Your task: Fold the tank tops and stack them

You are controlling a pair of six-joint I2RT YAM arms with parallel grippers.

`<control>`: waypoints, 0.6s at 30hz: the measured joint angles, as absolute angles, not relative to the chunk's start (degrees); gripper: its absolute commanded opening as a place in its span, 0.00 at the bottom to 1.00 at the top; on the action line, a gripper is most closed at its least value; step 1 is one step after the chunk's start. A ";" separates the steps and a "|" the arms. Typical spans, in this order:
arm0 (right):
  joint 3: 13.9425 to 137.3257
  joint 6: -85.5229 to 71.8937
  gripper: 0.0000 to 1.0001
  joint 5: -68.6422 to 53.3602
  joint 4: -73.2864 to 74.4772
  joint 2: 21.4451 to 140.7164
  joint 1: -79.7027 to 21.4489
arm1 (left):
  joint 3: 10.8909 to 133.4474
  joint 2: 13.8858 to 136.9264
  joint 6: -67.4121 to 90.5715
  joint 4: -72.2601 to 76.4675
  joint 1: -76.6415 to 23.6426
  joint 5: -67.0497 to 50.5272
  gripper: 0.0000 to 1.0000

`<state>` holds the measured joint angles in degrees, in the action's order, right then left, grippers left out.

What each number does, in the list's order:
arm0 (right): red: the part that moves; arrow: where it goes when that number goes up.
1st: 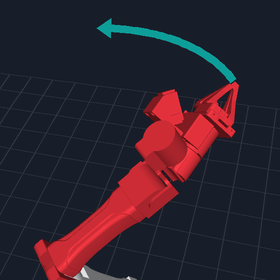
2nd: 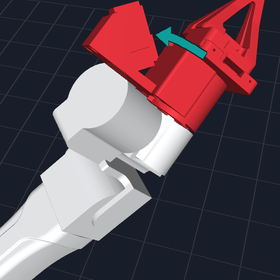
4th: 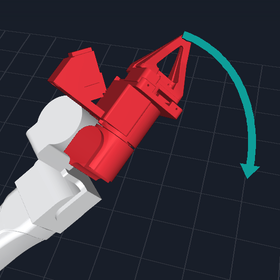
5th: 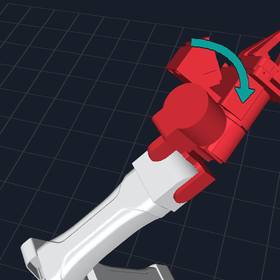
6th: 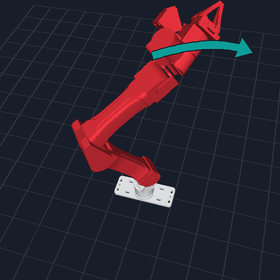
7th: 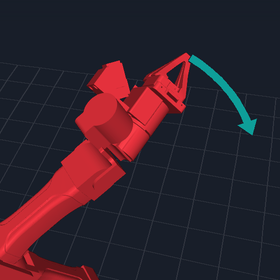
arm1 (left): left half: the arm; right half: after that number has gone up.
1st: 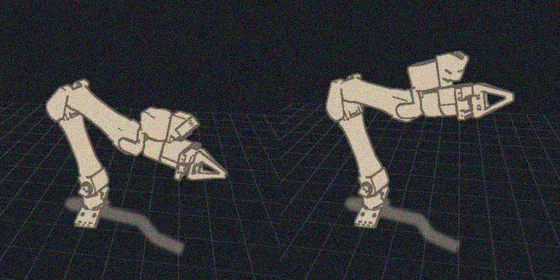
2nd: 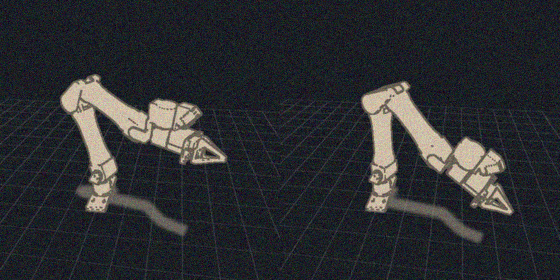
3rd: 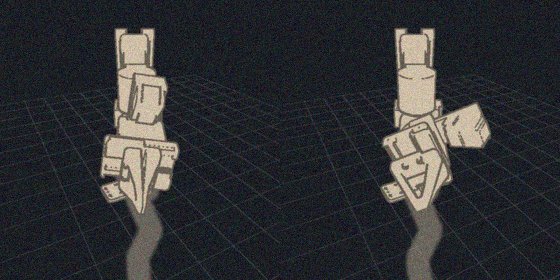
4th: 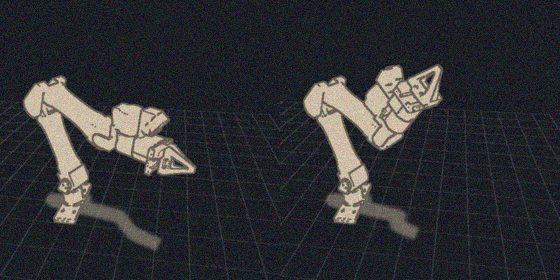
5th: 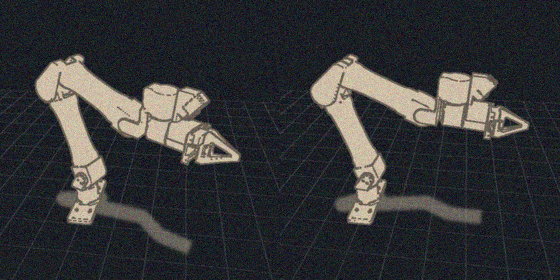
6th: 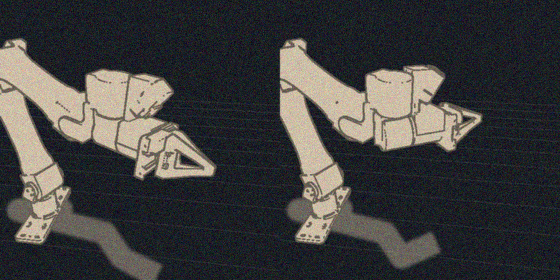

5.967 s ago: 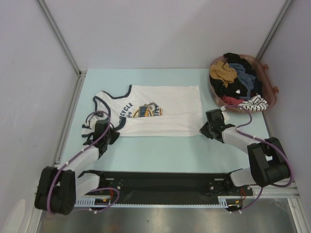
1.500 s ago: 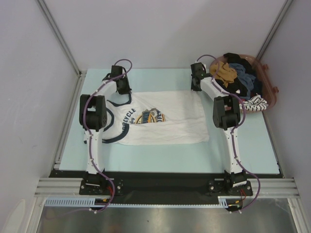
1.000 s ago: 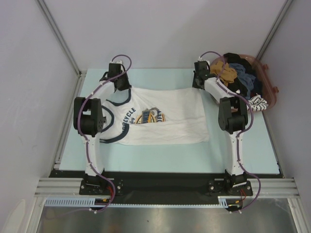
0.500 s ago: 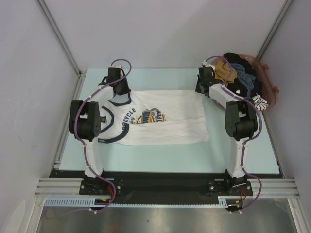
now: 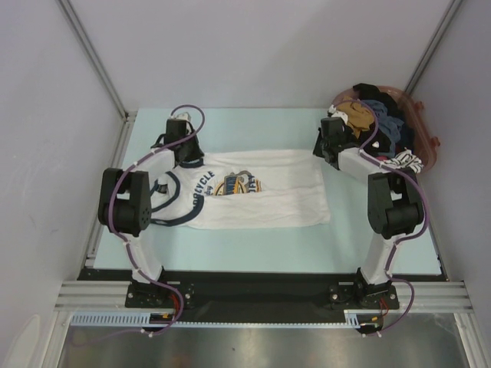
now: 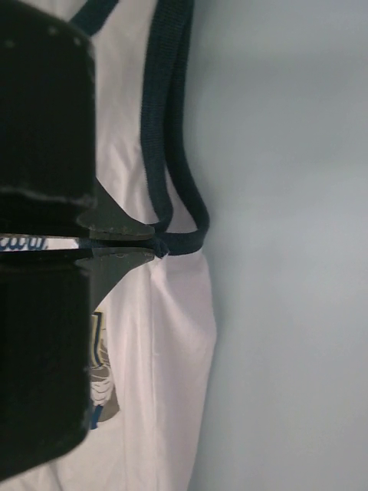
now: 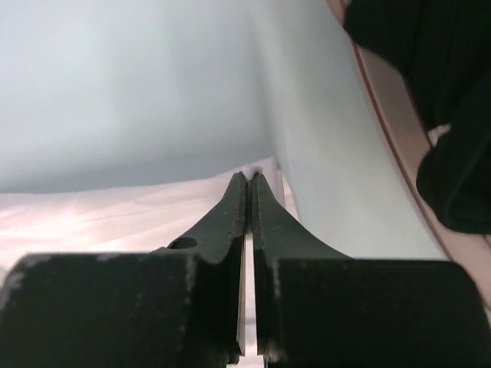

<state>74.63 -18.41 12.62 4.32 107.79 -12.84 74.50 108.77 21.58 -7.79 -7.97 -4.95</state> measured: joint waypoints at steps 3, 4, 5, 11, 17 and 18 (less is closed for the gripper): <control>69.95 -19.53 0.00 12.58 2.66 105.23 -12.91 | 70.67 105.67 21.96 -7.07 -7.97 -5.06 0.00; 68.45 -19.97 0.00 12.64 2.33 104.31 -13.02 | 69.21 104.42 22.02 -6.42 -7.97 -5.19 0.00; 66.96 -20.29 0.00 12.80 1.85 103.44 -13.32 | 67.75 103.07 22.09 -6.04 -7.97 -5.23 0.00; 60.75 -21.98 0.00 15.86 1.30 97.89 -15.75 | 60.51 96.51 22.46 -3.90 -8.14 -5.30 0.00; 55.92 -23.49 0.00 17.63 0.97 92.36 -16.58 | 54.35 90.41 22.52 -3.33 -9.02 -5.08 0.00; 55.27 -23.64 0.00 17.93 1.02 91.50 -16.80 | 53.17 89.25 22.55 -3.25 -9.32 -5.08 0.00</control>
